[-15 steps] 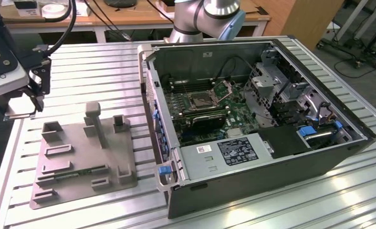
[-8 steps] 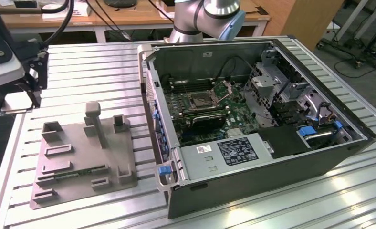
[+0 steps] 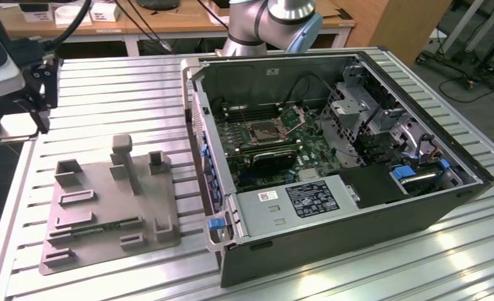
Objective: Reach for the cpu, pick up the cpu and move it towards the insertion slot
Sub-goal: 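Pick up the cpu and move it towards the insertion slot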
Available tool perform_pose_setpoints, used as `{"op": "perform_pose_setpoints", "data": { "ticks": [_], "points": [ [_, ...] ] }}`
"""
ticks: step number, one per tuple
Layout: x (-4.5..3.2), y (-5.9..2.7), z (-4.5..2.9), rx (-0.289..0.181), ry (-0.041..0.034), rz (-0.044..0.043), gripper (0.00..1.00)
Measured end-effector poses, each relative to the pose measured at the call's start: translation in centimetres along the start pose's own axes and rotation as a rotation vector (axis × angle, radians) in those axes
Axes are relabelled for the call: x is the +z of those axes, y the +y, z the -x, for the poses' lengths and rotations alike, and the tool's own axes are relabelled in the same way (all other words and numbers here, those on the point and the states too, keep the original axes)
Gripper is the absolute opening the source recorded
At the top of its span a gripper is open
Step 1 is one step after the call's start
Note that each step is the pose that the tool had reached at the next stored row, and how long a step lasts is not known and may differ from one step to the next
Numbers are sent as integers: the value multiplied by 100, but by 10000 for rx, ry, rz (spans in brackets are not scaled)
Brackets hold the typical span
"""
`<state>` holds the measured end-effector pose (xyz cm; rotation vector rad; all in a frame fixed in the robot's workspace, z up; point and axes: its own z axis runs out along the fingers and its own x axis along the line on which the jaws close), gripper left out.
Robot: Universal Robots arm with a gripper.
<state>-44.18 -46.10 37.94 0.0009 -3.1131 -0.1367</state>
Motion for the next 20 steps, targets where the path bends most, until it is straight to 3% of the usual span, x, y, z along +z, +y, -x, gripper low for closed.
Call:
{"op": "perform_pose_setpoints", "data": {
  "ticks": [5,20],
  "points": [
    [-78,7,-2,0,0,0,55],
    [-87,7,15,-1,1,0,55]
  ]
}}
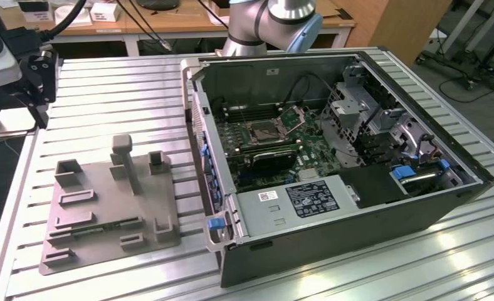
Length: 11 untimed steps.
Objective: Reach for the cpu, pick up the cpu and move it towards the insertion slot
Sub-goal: 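Pick up the cpu and move it towards the insertion slot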
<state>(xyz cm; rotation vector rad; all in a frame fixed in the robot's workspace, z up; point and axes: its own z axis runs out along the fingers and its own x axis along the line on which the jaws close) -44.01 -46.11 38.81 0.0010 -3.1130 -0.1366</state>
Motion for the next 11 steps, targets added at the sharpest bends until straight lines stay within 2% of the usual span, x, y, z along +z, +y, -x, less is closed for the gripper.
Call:
{"op": "perform_pose_setpoints", "data": {
  "ticks": [6,11],
  "points": [
    [-1,1,53,1,-1,0,55],
    [-1,0,63,1,-1,0,55]
  ]
}}
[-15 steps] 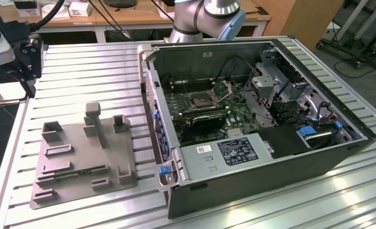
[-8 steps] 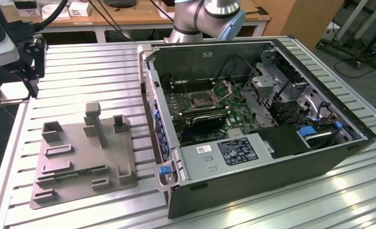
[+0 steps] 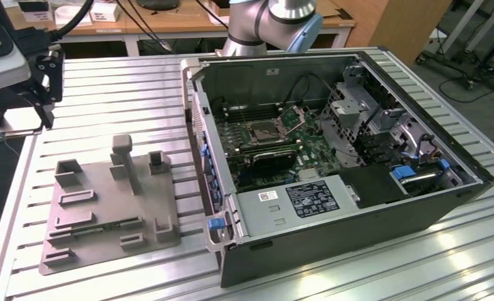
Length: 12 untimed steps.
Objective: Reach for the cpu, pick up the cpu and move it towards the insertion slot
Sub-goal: 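Pick up the cpu and move it towards the insertion slot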
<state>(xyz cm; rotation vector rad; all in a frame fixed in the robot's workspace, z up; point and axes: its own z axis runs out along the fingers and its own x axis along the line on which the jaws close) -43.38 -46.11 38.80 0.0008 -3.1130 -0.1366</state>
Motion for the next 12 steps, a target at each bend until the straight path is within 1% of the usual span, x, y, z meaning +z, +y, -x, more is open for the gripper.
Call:
{"op": "perform_pose_setpoints", "data": {
  "ticks": [6,12],
  "points": [
    [-1,0,1,0,1,0,55],
    [-1,0,42,0,1,0,55]
  ]
}}
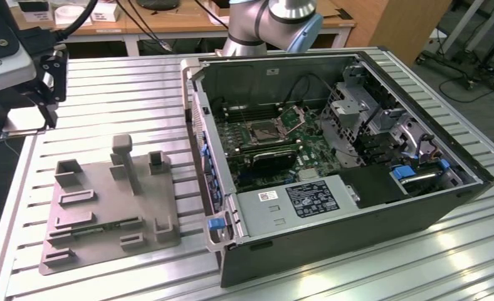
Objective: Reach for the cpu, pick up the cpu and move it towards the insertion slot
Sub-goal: 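Pick up the cpu and move it towards the insertion slot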
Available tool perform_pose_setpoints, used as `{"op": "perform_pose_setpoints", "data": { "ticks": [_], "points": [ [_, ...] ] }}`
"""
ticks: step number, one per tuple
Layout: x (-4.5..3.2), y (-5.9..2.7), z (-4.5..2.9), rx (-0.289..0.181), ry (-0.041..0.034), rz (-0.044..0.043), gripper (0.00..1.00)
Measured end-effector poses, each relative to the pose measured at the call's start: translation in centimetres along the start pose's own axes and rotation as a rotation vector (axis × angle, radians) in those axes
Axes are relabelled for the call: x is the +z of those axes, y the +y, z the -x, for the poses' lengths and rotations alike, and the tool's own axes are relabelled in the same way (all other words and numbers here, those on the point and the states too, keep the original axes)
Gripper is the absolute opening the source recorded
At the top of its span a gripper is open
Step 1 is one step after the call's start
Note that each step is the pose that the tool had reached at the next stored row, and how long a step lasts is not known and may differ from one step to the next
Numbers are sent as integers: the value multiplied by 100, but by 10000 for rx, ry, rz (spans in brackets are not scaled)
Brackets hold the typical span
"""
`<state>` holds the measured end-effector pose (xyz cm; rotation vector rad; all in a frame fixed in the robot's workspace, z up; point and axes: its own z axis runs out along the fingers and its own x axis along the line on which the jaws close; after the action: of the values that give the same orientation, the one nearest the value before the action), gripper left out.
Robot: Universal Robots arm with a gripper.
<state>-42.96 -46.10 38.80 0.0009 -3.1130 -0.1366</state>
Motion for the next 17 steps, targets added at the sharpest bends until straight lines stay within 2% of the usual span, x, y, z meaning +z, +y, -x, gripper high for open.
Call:
{"op": "perform_pose_setpoints", "data": {
  "ticks": [17],
  "points": [
    [1,0,80,1,0,-1,55]
  ]
}}
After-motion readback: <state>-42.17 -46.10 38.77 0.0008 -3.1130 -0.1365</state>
